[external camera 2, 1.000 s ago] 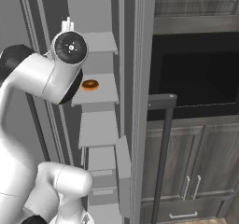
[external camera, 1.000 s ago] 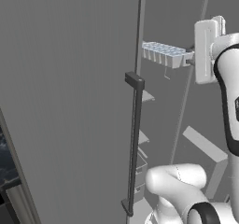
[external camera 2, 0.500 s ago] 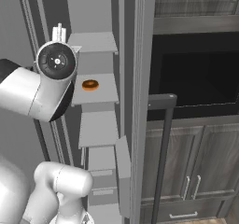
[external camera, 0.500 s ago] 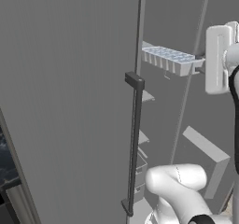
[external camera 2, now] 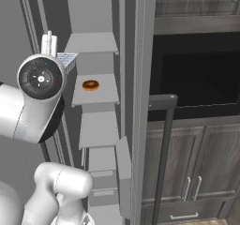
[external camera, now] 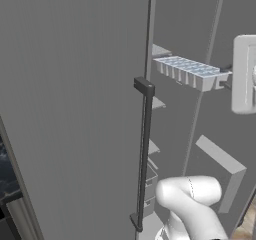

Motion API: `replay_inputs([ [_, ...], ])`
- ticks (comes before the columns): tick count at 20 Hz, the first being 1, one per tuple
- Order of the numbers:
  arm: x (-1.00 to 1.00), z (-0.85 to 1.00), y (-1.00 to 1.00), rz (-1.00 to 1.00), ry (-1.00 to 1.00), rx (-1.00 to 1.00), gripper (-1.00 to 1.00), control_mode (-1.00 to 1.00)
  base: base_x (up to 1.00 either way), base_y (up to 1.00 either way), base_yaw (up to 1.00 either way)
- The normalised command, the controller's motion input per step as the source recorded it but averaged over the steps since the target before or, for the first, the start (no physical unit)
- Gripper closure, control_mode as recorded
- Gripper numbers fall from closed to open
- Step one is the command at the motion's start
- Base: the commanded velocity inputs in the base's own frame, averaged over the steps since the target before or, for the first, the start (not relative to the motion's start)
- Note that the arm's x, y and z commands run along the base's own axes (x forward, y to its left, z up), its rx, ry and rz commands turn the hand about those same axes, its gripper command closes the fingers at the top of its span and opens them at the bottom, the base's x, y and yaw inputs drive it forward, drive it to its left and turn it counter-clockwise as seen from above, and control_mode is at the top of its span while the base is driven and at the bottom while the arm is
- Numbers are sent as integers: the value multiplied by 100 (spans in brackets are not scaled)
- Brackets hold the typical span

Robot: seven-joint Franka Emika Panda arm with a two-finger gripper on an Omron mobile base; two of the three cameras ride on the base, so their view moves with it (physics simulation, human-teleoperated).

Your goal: Open the freezer door, pick up the ice cube tray from the freezer, and place it on the dining counter.

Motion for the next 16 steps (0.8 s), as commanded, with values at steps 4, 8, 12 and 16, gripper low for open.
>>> replay_inputs([
  [4,-38,0,-4,0,1,0,100,-100,0,0,0],
  [8,-36,0,-2,0,0,0,100,-100,0,0,0],
  [12,-36,0,0,0,0,0,100,-100,0,0,0],
  [16,-23,0,0,0,0,0,100,-100,0,0,0],
])
